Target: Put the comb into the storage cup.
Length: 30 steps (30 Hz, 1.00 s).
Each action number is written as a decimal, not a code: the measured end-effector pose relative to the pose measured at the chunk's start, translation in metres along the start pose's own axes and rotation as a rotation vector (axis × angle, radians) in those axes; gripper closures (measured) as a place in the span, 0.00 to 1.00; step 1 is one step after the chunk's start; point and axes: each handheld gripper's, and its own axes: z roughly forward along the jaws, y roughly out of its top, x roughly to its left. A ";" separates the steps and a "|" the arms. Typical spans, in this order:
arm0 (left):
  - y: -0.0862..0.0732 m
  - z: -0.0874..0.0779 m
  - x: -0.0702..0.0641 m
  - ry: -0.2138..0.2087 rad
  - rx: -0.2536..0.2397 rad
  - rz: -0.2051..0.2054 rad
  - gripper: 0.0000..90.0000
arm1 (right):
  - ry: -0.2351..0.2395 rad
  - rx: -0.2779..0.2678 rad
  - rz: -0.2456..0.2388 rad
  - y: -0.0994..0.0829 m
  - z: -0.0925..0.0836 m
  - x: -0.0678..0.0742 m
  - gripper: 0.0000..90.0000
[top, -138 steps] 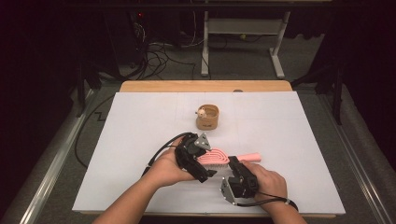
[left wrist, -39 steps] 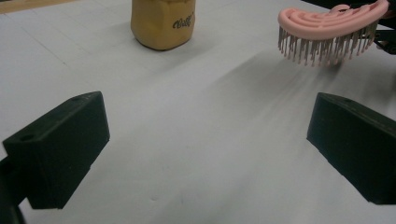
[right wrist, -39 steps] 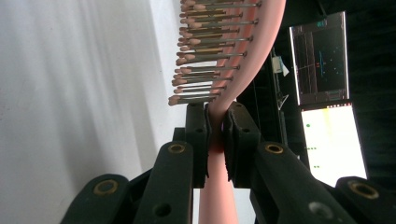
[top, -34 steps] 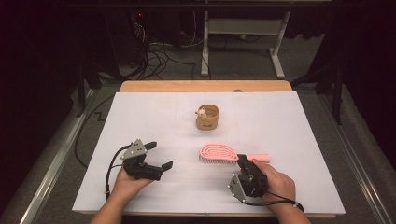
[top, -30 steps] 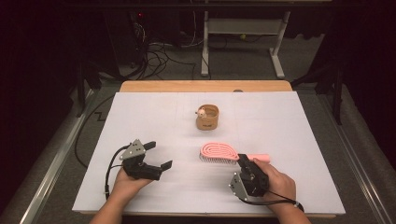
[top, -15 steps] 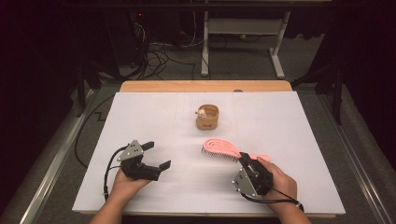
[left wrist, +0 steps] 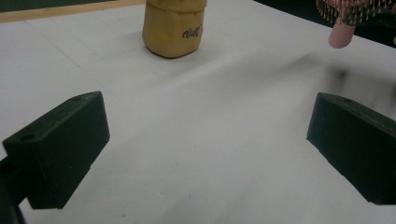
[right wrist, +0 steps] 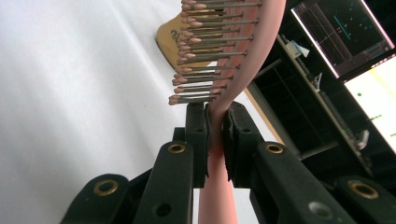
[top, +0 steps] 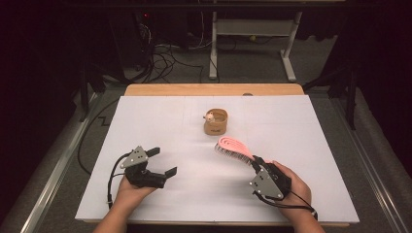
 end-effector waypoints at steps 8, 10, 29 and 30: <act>0.000 0.000 0.000 0.001 -0.002 -0.003 0.00 | 0.031 -0.042 0.130 -0.004 -0.002 -0.011 0.91; 0.000 0.000 0.000 -0.002 -0.004 -0.005 0.00 | 0.038 -0.054 0.162 -0.005 -0.003 -0.014 0.91; -0.001 -0.002 0.000 -0.006 -0.031 -0.009 0.00 | 0.093 -0.137 0.440 -0.019 -0.008 -0.036 0.91; -0.001 -0.002 0.000 -0.006 -0.030 -0.007 0.00 | 0.096 -0.142 0.452 -0.020 -0.008 -0.037 0.91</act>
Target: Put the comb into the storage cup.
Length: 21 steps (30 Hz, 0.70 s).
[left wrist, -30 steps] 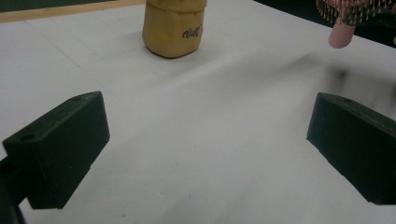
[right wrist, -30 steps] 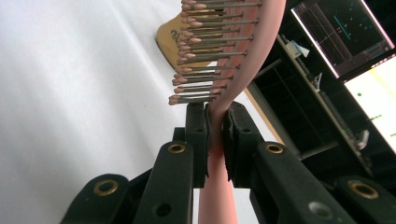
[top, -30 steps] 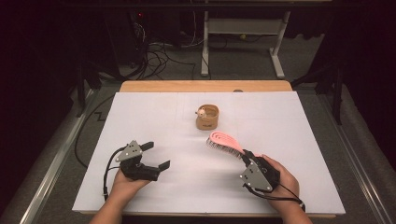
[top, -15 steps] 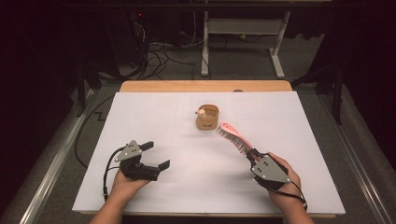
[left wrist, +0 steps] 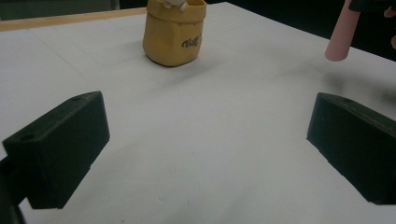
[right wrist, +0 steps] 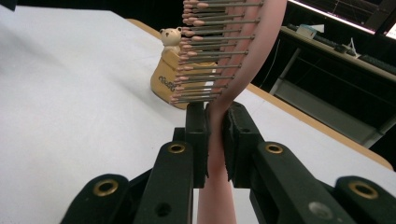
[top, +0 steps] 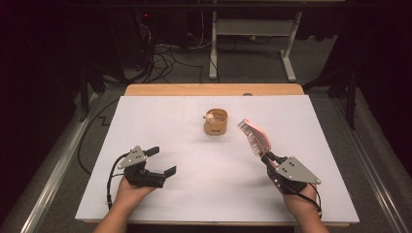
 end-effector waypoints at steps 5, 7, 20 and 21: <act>0.000 0.000 0.000 -0.007 -0.016 0.002 0.00 | 0.010 -0.012 0.034 -0.001 -0.001 -0.003 0.91; 0.000 -0.001 0.001 -0.002 -0.021 -0.006 0.00 | 0.013 -0.021 0.054 -0.001 -0.001 -0.005 0.91; -0.001 -0.001 0.003 -0.005 -0.033 -0.013 0.00 | 0.020 -0.049 0.170 -0.008 -0.001 -0.018 0.91; -0.001 -0.001 0.002 -0.006 -0.032 -0.010 0.00 | 0.019 -0.050 0.177 -0.009 -0.002 -0.018 0.91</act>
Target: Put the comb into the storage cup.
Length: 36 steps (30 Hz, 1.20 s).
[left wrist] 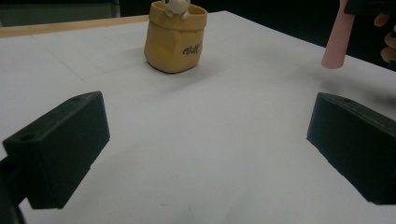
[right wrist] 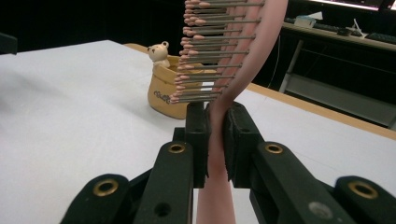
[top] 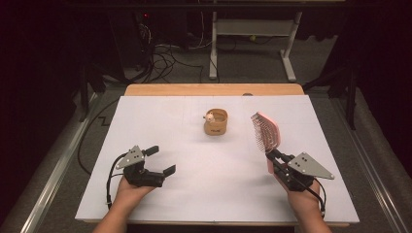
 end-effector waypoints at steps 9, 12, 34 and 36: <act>0.000 -0.001 0.000 -0.005 -0.017 0.004 0.00 | -0.010 -0.002 0.043 -0.003 0.001 -0.005 0.91; 0.000 -0.001 0.001 -0.003 -0.025 -0.004 0.00 | -0.009 -0.009 0.054 -0.003 0.002 -0.006 0.91; 0.001 -0.001 0.007 0.001 -0.038 0.002 0.00 | -0.008 -0.008 0.033 0.007 0.027 0.002 0.91; 0.001 -0.001 0.006 0.003 -0.039 0.000 0.00 | -0.006 -0.010 0.034 0.009 0.031 0.004 0.91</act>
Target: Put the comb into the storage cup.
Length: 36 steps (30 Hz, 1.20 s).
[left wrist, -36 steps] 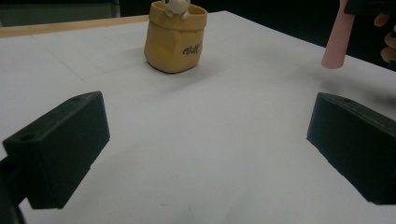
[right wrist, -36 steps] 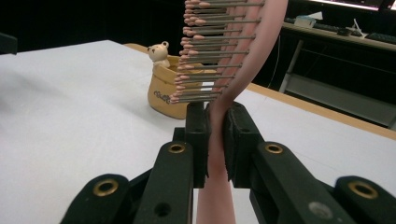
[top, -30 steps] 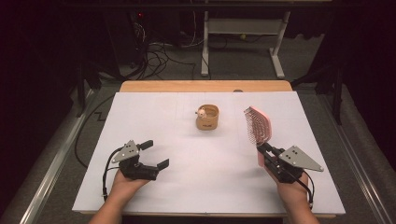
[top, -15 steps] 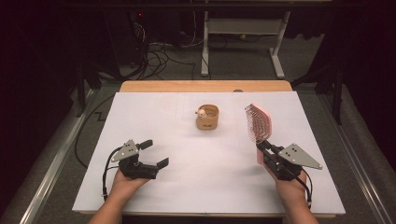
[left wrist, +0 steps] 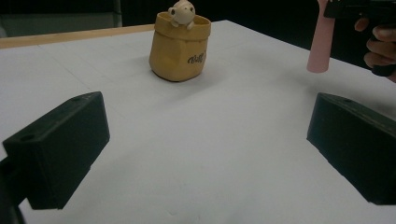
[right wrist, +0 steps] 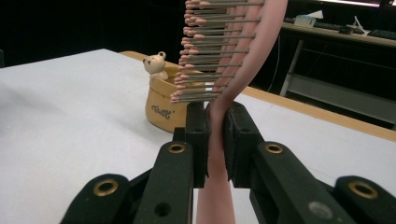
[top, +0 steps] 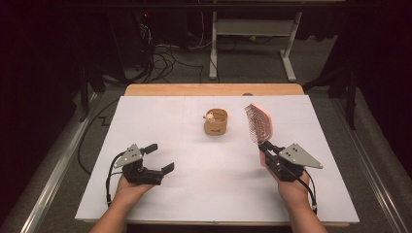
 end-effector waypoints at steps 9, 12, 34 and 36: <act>0.001 0.000 -0.001 -0.009 -0.005 0.006 0.00 | 0.018 0.001 0.006 0.009 0.017 0.007 0.91; 0.001 0.001 0.000 -0.018 -0.011 -0.001 0.00 | 0.024 -0.005 0.007 0.015 0.024 0.010 0.91; 0.003 -0.001 -0.004 -0.036 -0.013 0.011 0.00 | 0.035 -0.045 0.027 0.058 0.075 0.014 0.91; 0.003 0.000 -0.004 -0.036 -0.008 0.017 0.00 | 0.037 -0.044 0.029 0.061 0.080 0.014 0.92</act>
